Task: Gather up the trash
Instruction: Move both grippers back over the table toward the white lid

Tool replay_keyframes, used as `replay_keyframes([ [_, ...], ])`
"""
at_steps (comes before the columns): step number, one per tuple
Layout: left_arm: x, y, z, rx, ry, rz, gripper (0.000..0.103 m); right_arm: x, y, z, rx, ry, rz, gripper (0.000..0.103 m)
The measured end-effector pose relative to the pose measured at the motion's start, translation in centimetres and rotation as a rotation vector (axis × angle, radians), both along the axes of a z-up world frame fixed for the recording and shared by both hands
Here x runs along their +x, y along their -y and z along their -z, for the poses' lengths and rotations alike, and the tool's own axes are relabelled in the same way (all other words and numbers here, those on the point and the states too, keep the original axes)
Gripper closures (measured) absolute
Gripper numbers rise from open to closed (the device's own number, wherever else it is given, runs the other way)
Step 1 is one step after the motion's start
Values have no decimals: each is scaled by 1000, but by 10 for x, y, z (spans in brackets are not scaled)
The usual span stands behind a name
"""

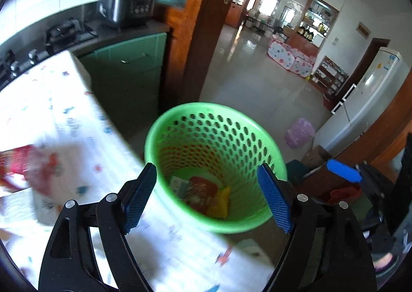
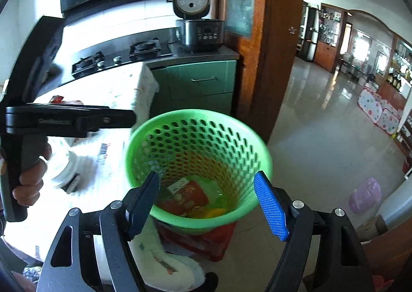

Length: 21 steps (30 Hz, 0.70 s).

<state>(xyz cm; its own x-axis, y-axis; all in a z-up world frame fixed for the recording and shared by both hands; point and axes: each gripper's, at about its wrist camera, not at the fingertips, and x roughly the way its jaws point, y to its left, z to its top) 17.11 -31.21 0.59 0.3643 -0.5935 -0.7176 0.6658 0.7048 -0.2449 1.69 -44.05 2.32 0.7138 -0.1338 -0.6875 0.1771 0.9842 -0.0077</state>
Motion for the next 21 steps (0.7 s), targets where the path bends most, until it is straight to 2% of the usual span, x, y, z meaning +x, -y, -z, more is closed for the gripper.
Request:
replay_keyframes([
  [5, -5, -54, -12, 22, 30, -63, 23, 2, -28, -4, 35, 25, -88, 20],
  [12, -15, -138, -25, 51, 86, -188, 23, 17, -77, -3, 95, 22, -228, 17],
  [17, -20, -192, -22, 34, 70, -265, 23, 26, -117, 4, 87, -7, -335, 13],
  [21, -27, -227, -15, 53, 76, -319, 23, 32, -147, 12, 79, -25, -408, 12],
])
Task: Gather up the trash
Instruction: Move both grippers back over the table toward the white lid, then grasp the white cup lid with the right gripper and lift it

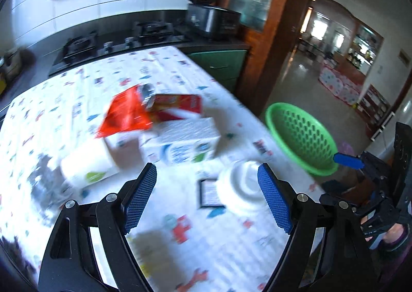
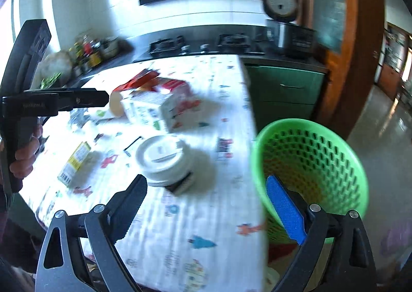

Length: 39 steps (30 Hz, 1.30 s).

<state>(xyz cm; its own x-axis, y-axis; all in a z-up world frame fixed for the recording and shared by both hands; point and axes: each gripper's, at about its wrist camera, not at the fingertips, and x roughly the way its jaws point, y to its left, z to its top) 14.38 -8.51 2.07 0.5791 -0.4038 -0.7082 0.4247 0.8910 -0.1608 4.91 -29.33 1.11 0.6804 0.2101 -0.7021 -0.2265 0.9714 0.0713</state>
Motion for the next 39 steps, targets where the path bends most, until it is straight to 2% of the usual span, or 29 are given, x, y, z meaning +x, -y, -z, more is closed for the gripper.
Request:
replay_keyframes([
  [10, -12, -55, 15, 0, -9, -69, 23, 26, -50, 23, -40, -28, -129, 11],
  [14, -15, -61, 16, 25, 3, -68, 23, 40, -61, 32, -72, -34, -145, 11],
  [26, -16, -68, 25, 45, 2, -41, 23, 69, -71, 55, -71, -99, -173, 11],
  [31, -13, -74, 28, 39, -8, -56, 23, 73, -81, 62, -129, -101, -183, 11],
  [39, -13, -75, 31, 57, -7, -50, 23, 79, -75, 62, -82, -114, -168, 10],
])
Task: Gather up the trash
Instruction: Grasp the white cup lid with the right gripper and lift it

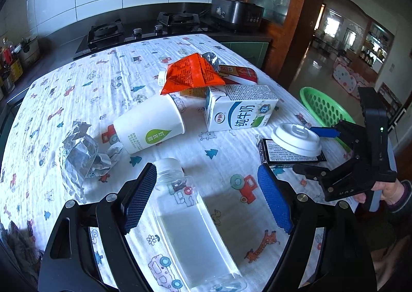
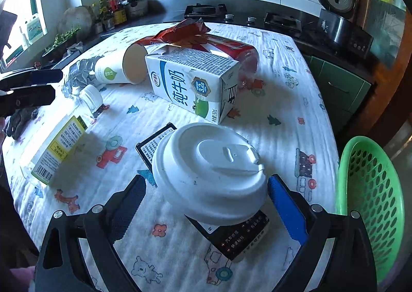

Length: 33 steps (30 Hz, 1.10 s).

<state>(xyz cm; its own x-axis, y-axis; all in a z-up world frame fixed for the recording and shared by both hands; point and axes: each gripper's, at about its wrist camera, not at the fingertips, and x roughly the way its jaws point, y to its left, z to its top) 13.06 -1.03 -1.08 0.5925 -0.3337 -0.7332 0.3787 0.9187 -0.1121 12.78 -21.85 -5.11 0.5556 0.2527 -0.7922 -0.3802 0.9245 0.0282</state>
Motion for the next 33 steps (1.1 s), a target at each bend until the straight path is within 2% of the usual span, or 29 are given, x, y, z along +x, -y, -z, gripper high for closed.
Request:
replay_keyframes([
  [14, 3, 3, 5, 7, -11, 6, 23, 16, 20, -2, 169, -54, 64, 10],
  [20, 2, 11, 6, 22, -6, 38, 23, 14, 26, -3, 181, -41, 87, 14],
  [24, -2, 24, 8, 42, 0, 100, 23, 10, 30, -10, 172, -17, 92, 15],
  [28, -5, 48, 12, 85, 10, 214, 23, 3, 38, -20, 171, 9, 105, 15],
  [33, 1, 77, 18, 114, -16, 362, 23, -8, 56, -32, 172, 26, 137, 15],
])
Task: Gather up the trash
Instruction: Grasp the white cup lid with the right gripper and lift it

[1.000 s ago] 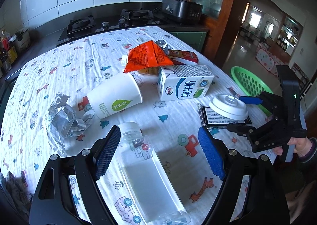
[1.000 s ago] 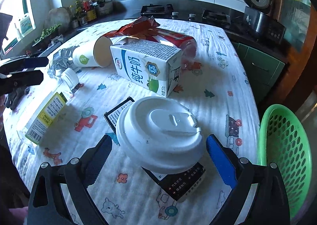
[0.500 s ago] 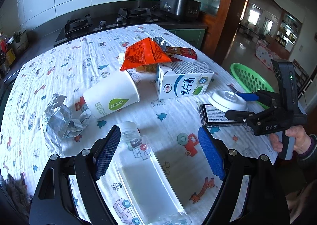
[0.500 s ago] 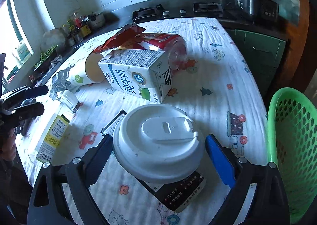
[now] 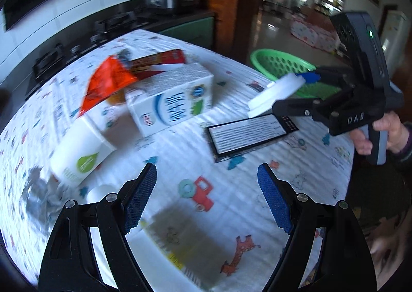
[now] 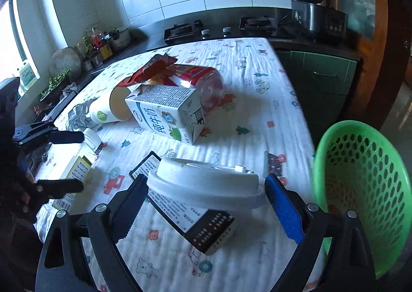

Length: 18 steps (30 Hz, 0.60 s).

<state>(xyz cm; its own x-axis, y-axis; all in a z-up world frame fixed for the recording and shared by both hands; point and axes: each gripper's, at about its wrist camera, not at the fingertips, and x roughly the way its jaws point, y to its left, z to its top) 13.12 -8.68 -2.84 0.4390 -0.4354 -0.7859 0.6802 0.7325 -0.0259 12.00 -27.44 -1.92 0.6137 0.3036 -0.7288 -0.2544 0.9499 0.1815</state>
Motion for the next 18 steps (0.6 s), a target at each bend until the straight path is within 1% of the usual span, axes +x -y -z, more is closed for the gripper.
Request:
replay_keyframes([
  [2, 4, 13, 1, 27, -2, 50, 23, -4, 5, -3, -3, 1, 11, 15],
  [5, 11, 28, 1, 47, -17, 105, 23, -10, 13, -3, -5, -1, 27, 15],
  [9, 15, 50, 5, 98, 5, 193, 23, -17, 25, -7, 15, 8, 52, 15],
  [14, 22, 72, 12, 129, -6, 280, 23, -20, 37, -14, 22, 14, 74, 15],
  [18, 25, 88, 17, 160, 12, 351, 23, -23, 43, -17, 27, 9, 83, 15],
])
